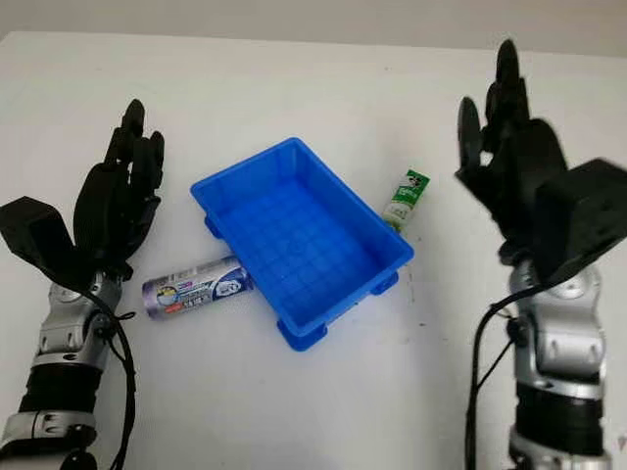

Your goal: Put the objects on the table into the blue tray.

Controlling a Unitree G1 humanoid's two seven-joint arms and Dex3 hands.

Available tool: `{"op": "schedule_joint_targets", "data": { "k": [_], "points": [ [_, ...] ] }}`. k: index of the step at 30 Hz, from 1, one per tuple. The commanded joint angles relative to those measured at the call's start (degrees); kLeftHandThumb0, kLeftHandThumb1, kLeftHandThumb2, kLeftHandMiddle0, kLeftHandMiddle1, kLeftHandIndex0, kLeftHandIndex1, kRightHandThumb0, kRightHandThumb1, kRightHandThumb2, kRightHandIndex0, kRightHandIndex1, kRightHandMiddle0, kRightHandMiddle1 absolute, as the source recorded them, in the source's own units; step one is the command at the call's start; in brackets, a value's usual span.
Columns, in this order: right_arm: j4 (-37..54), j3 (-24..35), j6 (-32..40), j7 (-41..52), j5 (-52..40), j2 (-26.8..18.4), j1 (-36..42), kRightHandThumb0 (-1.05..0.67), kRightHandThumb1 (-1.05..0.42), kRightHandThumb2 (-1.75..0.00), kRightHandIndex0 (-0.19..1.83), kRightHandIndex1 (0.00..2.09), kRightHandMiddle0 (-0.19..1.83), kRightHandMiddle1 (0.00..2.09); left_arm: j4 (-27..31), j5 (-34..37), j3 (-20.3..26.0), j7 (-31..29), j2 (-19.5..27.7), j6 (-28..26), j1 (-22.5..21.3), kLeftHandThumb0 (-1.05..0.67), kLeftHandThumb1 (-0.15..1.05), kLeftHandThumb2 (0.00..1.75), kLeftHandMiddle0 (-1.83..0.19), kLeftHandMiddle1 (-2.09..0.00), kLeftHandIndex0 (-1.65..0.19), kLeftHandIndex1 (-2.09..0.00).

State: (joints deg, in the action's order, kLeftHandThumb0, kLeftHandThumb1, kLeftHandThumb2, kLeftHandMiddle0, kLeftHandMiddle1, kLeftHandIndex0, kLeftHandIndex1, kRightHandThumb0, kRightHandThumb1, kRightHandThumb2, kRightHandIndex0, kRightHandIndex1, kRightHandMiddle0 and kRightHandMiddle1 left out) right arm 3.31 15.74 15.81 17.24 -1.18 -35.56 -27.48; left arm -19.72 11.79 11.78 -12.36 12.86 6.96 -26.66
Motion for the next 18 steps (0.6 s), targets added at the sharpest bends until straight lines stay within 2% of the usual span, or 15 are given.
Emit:
{"op": "schedule_joint_targets", "data": {
  "k": [1,3,5,8,13,18],
  "points": [
    [-1.65,-2.67,-0.66,3.73,2.96,-6.76,-3.34,-0.30,-0.77,-0.06,0.36,0.29,0.11,0.73,0.61,-0.18,-0.25,-0.02,-0.02,0.14,-0.41,-0.79,1.05,0.57,0.10,-0.05,0.11,-0.05],
    [-3.94,-6.31,-6.34,5.59,8.79,-11.57,-4.35,-0.25,-0.71,-0.05,0.42,0.27,0.25,0.58,1.00,-0.27,-0.35,-0.03,0.06,-0.21,-0.15,-0.79,1.05,0.57,0.11,-0.05,0.12,-0.05],
    [-8.03,-10.12,-15.36,6.71,14.94,-16.16,-5.42,-0.24,-0.66,-0.05,0.49,0.24,0.37,0.43,1.23,-0.50,-0.54,-0.04,0.16,-0.36,0.00,-0.79,1.05,0.57,0.11,-0.05,0.13,-0.04],
    [-11.37,-17.79,-22.01,9.20,26.55,-21.58,-8.06,-0.26,-0.70,-0.06,0.48,0.12,0.46,0.16,1.43,-0.35,-0.77,-0.44,0.18,-0.51,0.06,-0.78,1.05,0.58,0.12,-0.05,0.14,-0.04],
    [-15.02,-23.54,-28.31,11.66,34.03,-22.50,-11.10,-0.27,-0.74,-0.07,0.43,0.07,0.46,0.08,1.75,-0.35,-0.65,-0.26,0.28,-0.66,0.26,-0.78,1.05,0.58,0.12,-0.05,0.13,-0.05],
    [-18.54,-26.46,-33.46,11.62,36.65,-21.46,-12.20,-0.14,-0.74,-0.06,0.42,0.06,0.47,0.07,2.00,0.22,-0.21,-0.46,0.32,-0.89,0.49,-0.77,1.05,0.58,0.11,-0.05,0.12,-0.05]
  ]
}}
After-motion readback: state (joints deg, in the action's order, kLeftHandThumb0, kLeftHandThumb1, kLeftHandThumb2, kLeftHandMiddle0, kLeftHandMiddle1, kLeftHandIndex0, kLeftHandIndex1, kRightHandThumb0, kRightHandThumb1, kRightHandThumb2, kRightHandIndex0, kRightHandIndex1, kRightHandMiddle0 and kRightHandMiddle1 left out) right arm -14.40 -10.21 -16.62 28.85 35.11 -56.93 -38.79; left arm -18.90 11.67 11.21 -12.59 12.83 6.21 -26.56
